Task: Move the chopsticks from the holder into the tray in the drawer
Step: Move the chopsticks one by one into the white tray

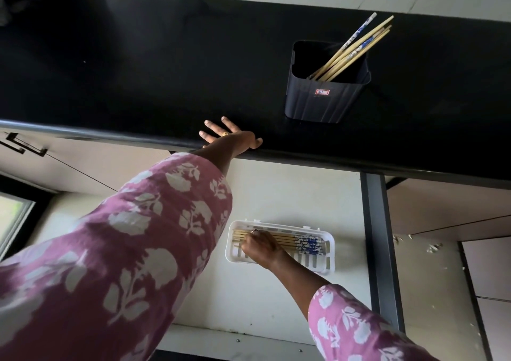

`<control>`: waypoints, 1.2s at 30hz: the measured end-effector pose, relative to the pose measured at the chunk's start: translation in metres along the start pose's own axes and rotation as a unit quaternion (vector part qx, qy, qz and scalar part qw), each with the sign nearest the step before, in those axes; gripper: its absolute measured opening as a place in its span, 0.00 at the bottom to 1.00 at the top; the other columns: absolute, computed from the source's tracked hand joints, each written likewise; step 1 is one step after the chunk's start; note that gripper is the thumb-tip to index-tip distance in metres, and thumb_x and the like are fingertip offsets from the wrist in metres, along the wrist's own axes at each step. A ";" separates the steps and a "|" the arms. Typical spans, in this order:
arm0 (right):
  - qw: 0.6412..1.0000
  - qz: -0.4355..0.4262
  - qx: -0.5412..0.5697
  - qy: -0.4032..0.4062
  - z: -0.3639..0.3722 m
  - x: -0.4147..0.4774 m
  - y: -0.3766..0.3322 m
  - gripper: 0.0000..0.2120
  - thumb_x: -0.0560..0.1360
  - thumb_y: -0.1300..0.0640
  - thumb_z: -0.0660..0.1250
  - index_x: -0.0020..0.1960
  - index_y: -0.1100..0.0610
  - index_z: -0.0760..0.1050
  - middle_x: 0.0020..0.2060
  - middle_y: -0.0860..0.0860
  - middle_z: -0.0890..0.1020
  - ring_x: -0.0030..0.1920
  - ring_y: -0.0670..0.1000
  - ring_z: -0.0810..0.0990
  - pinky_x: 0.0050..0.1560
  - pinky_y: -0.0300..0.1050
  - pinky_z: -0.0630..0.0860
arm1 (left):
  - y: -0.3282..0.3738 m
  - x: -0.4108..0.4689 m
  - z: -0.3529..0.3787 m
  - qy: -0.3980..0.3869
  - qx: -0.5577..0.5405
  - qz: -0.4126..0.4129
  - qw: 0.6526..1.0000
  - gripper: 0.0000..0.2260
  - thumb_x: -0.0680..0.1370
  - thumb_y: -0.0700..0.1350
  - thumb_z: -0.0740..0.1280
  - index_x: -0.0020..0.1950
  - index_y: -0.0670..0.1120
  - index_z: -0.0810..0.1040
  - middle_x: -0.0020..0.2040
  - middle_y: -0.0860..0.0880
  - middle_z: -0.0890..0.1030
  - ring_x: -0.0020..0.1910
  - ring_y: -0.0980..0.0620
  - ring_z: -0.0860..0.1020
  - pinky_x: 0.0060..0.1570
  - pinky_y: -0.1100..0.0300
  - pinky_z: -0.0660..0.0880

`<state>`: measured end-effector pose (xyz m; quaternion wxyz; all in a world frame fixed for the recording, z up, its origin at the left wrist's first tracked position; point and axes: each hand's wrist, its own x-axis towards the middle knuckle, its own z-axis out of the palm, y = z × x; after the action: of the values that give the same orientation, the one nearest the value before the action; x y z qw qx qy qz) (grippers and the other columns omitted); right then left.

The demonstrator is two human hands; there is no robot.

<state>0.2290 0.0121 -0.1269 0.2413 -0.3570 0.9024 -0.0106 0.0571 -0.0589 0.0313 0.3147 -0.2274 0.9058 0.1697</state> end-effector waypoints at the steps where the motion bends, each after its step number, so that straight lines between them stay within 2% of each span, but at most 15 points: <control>1: 1.000 0.005 -0.002 0.000 0.001 0.000 0.000 0.11 0.76 0.65 0.61 0.55 0.61 0.79 0.52 0.61 0.82 0.56 0.62 0.79 0.50 0.53 0.76 | 0.000 0.000 0.000 0.000 -0.001 0.001 1.000 0.46 0.75 0.65 0.60 0.76 0.45 0.34 0.74 0.36 0.32 0.72 0.30 0.34 0.71 0.37 0.43; 5: 0.999 0.028 -0.008 0.012 -0.005 -0.005 0.006 0.11 0.72 0.68 0.63 0.51 0.63 0.79 0.51 0.61 0.83 0.55 0.61 0.80 0.49 0.51 0.77 | 0.000 0.000 0.001 0.003 -0.006 0.002 1.000 0.46 0.74 0.65 0.60 0.76 0.46 0.34 0.74 0.37 0.32 0.72 0.30 0.34 0.72 0.37 0.44; 6: 0.999 0.032 -0.014 0.039 -0.011 -0.008 0.007 0.09 0.70 0.67 0.66 0.48 0.63 0.81 0.48 0.59 0.84 0.51 0.58 0.82 0.46 0.47 0.78 | -0.001 0.000 0.001 0.003 -0.007 0.002 1.000 0.46 0.74 0.65 0.60 0.76 0.46 0.34 0.74 0.37 0.32 0.72 0.30 0.34 0.72 0.37 0.44; 7: 0.997 0.032 -0.013 0.069 -0.018 -0.012 0.010 0.05 0.65 0.65 0.72 0.41 0.60 0.82 0.40 0.56 0.85 0.44 0.55 0.84 0.38 0.42 0.78 | -0.001 0.000 0.000 0.003 -0.007 0.002 1.000 0.46 0.74 0.66 0.60 0.76 0.45 0.34 0.74 0.36 0.32 0.72 0.30 0.35 0.72 0.37 0.44; 9: 0.991 0.016 -0.006 0.135 -0.025 -0.019 0.016 0.11 0.51 0.61 0.80 0.27 0.56 0.79 0.25 0.49 0.81 0.27 0.49 0.81 0.23 0.34 0.72 | -0.001 -0.001 0.000 0.002 -0.007 0.002 1.000 0.46 0.74 0.66 0.60 0.76 0.45 0.34 0.74 0.36 0.32 0.72 0.30 0.35 0.72 0.37 0.44; 11: 0.983 0.033 -0.008 0.180 -0.031 -0.025 0.026 0.13 0.48 0.61 0.81 0.25 0.56 0.77 0.22 0.48 0.78 0.24 0.48 0.78 0.21 0.33 0.70 | -0.001 -0.002 0.000 0.004 -0.007 0.001 1.000 0.45 0.75 0.66 0.60 0.76 0.45 0.35 0.74 0.36 0.32 0.72 0.31 0.35 0.72 0.37 0.43; 14: 0.956 0.028 -0.036 0.288 -0.044 -0.035 0.042 0.10 0.56 0.63 0.79 0.28 0.55 0.78 0.24 0.49 0.79 0.27 0.49 0.78 0.25 0.36 0.74 | -0.001 -0.002 0.001 0.008 -0.007 0.002 1.000 0.45 0.74 0.66 0.59 0.76 0.45 0.36 0.75 0.36 0.34 0.72 0.31 0.35 0.71 0.37 0.42; 19: 0.904 0.013 -0.050 0.425 -0.074 -0.048 0.071 0.06 0.68 0.64 0.72 0.35 0.56 0.80 0.29 0.50 0.81 0.30 0.52 0.80 0.30 0.40 0.77 | -0.001 -0.004 0.001 0.007 -0.006 -0.001 1.000 0.45 0.74 0.67 0.58 0.76 0.45 0.36 0.75 0.35 0.35 0.73 0.30 0.36 0.71 0.37 0.42; 21: 0.877 0.022 -0.062 0.477 -0.095 -0.050 0.083 0.06 0.70 0.65 0.69 0.37 0.57 0.81 0.30 0.51 0.81 0.31 0.53 0.80 0.30 0.40 0.76 | -0.003 -0.004 0.001 0.008 -0.004 0.001 1.000 0.46 0.74 0.67 0.59 0.76 0.45 0.36 0.75 0.36 0.35 0.73 0.31 0.36 0.71 0.37 0.42; 23: 0.844 0.031 -0.070 0.531 -0.122 -0.055 0.097 0.05 0.70 0.65 0.70 0.37 0.57 0.82 0.30 0.52 0.82 0.31 0.54 0.81 0.31 0.41 0.76 | -0.002 -0.004 0.001 0.010 -0.005 0.004 1.000 0.46 0.73 0.67 0.59 0.76 0.45 0.36 0.75 0.36 0.35 0.73 0.31 0.36 0.70 0.37 0.42; 26: 0.785 0.054 -0.092 0.610 -0.168 -0.064 0.120 0.03 0.71 0.64 0.72 0.39 0.58 0.82 0.32 0.53 0.83 0.33 0.54 0.82 0.37 0.43 0.80 | -0.001 -0.004 0.002 0.010 -0.007 0.000 1.000 0.47 0.73 0.68 0.60 0.77 0.45 0.36 0.75 0.36 0.34 0.73 0.31 0.36 0.70 0.37 0.42; 28: 0.745 0.096 -0.089 0.654 -0.197 -0.068 0.137 0.03 0.71 0.64 0.73 0.38 0.59 0.82 0.33 0.53 0.84 0.33 0.54 0.83 0.40 0.44 0.78 | 0.000 -0.004 0.002 0.011 -0.008 -0.003 1.000 0.47 0.73 0.67 0.61 0.76 0.46 0.36 0.75 0.37 0.33 0.73 0.32 0.36 0.70 0.37 0.42; 31: 0.711 0.203 -0.037 0.672 -0.232 -0.071 0.165 0.05 0.73 0.62 0.69 0.41 0.62 0.82 0.37 0.56 0.85 0.38 0.56 0.83 0.44 0.45 0.74 | 0.002 -0.003 0.001 0.007 -0.007 -0.012 1.000 0.47 0.73 0.67 0.61 0.76 0.47 0.34 0.75 0.38 0.32 0.73 0.32 0.35 0.71 0.37 0.42; 34: 0.693 0.310 0.093 0.644 -0.259 -0.069 0.192 0.09 0.76 0.60 0.65 0.49 0.65 0.81 0.46 0.61 0.84 0.48 0.59 0.81 0.51 0.47 0.73 | 0.003 -0.001 0.002 0.008 -0.006 -0.011 1.000 0.47 0.73 0.66 0.62 0.76 0.46 0.34 0.75 0.38 0.32 0.73 0.32 0.36 0.71 0.38 0.42; 36: 0.672 0.372 0.162 0.619 -0.274 -0.066 0.210 0.10 0.76 0.60 0.65 0.53 0.64 0.80 0.51 0.61 0.83 0.52 0.58 0.80 0.53 0.45 0.72 | 0.003 0.000 0.002 0.008 -0.001 -0.010 1.000 0.47 0.73 0.66 0.61 0.76 0.46 0.35 0.75 0.37 0.32 0.73 0.32 0.36 0.71 0.39 0.42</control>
<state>0.0150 0.1692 0.1030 -0.3345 0.1415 0.8872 -0.2846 0.0570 -0.0555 0.0301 0.3087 -0.2377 0.9059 0.1659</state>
